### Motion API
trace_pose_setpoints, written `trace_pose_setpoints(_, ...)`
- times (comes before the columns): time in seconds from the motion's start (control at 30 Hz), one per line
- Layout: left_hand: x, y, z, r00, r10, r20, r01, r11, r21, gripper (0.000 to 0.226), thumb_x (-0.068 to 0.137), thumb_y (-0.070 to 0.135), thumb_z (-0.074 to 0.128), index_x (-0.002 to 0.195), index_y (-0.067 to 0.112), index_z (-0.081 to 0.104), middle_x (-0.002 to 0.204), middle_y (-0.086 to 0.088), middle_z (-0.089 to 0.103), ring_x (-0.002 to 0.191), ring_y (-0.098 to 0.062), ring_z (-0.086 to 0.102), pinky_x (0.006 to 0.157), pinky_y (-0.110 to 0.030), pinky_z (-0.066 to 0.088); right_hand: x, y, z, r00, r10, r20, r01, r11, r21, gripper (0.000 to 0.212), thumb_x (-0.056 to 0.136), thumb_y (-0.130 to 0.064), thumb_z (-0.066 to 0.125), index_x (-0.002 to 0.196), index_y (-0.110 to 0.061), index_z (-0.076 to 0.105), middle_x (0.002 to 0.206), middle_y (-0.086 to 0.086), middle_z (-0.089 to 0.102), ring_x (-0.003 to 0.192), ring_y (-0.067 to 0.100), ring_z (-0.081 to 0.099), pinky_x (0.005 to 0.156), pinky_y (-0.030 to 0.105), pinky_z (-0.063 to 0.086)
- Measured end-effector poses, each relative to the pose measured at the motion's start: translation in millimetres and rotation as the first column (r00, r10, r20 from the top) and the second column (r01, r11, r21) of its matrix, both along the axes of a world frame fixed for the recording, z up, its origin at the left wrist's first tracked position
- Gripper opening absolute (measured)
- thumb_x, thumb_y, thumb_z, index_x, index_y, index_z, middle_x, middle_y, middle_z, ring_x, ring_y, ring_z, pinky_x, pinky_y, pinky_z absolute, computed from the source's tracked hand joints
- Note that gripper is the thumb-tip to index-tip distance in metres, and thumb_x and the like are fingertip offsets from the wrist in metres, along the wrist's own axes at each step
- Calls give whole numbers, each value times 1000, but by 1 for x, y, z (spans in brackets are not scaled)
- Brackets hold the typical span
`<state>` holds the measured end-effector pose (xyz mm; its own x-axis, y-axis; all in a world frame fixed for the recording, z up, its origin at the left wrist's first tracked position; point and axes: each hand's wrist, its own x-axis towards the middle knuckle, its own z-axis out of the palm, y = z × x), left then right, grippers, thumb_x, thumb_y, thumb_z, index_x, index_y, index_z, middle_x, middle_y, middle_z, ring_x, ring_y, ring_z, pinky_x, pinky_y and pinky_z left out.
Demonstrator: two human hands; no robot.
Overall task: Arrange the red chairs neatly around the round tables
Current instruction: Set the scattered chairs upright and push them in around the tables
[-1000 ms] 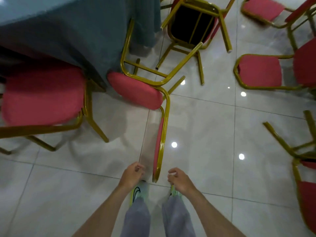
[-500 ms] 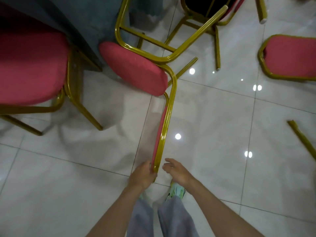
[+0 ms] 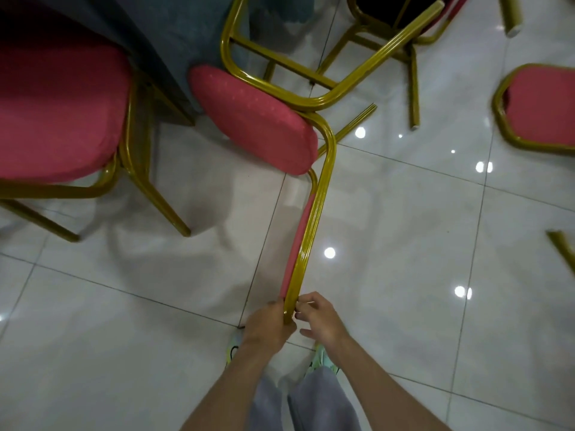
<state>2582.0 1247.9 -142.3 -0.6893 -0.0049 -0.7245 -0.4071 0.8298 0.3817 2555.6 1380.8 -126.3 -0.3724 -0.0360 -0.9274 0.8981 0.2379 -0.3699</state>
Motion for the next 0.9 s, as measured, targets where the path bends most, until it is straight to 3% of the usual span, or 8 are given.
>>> trace_pose_setpoints(0.2, -15, -18, 25, 998, 44, 34, -50, 980, 192, 15, 91, 23, 68, 105, 27, 63, 92, 7, 66, 83, -12, 66, 65, -18, 50, 0, -2, 32, 1000, -1, -7, 0, 999, -40, 14, 102, -28, 59, 115, -24, 63, 118, 7, 69, 111, 21, 66, 96, 41, 53)
trace_pose_setpoints(0.3, -25, -32, 44, 999, 22, 48, -32, 979, 203, 14, 88, 33, 73, 90, 32, 59, 87, 8, 66, 83, -12, 66, 69, -23, 52, 8, -11, 59, 999, 13, -38, -17, 994, -109, 16, 101, -35, 63, 115, -28, 63, 120, 4, 68, 111, 18, 67, 96, 39, 53)
trace_pose_setpoints(0.4, -29, -48, 66, 997, -23, 75, 8, 980, 199, 22, 84, 29, 74, 78, 31, 53, 77, 9, 60, 77, -10, 63, 62, -20, 44, 20, -22, 80, 994, 96, -47, -101, 989, -110, 16, 99, -37, 66, 114, -35, 61, 117, -2, 66, 108, 14, 64, 91, 34, 53)
trace_pose_setpoints(0.57, -33, -75, 105, 993, -66, 97, 47, 981, 187, 20, 75, 34, 75, 85, 21, 62, 77, 4, 63, 72, -13, 63, 66, -30, 53, 43, -42, 104, 960, 281, -20, -281, 956, -82, 46, 91, -33, 76, 130, -31, 53, 111, -5, 65, 97, 7, 64, 83, 23, 49)
trace_pose_setpoints(0.73, -42, -94, 152, 982, -131, 136, 109, 981, 158, 22, 78, 37, 78, 88, 24, 62, 86, 1, 65, 77, -14, 65, 67, -27, 54, 61, -57, 136, 814, 581, -21, -581, 813, -40, 59, 90, -37, 77, 141, -31, 49, 114, -5, 61, 103, 9, 60, 74, 8, 43)
trace_pose_setpoints(0.8, -51, -99, 174, 974, -155, 166, 131, 980, 150, 27, 78, 38, 78, 91, 20, 63, 90, -2, 66, 83, -18, 69, 70, -32, 58, 65, -62, 153, 813, 580, -51, -582, 813, -23, 55, 90, -38, 77, 137, -34, 49, 114, -5, 61, 102, 8, 60, 75, 7, 43)
trace_pose_setpoints(0.9, -68, -103, 212, 960, -193, 205, 160, 973, 168, 30, 81, 37, 78, 96, 19, 60, 98, -6, 67, 83, -21, 72, 71, -37, 65, 66, -79, 183, 865, 494, -91, -497, 867, -18, 43, 88, -42, 77, 122, -36, 52, 108, -7, 62, 99, 10, 63, 83, 17, 47)
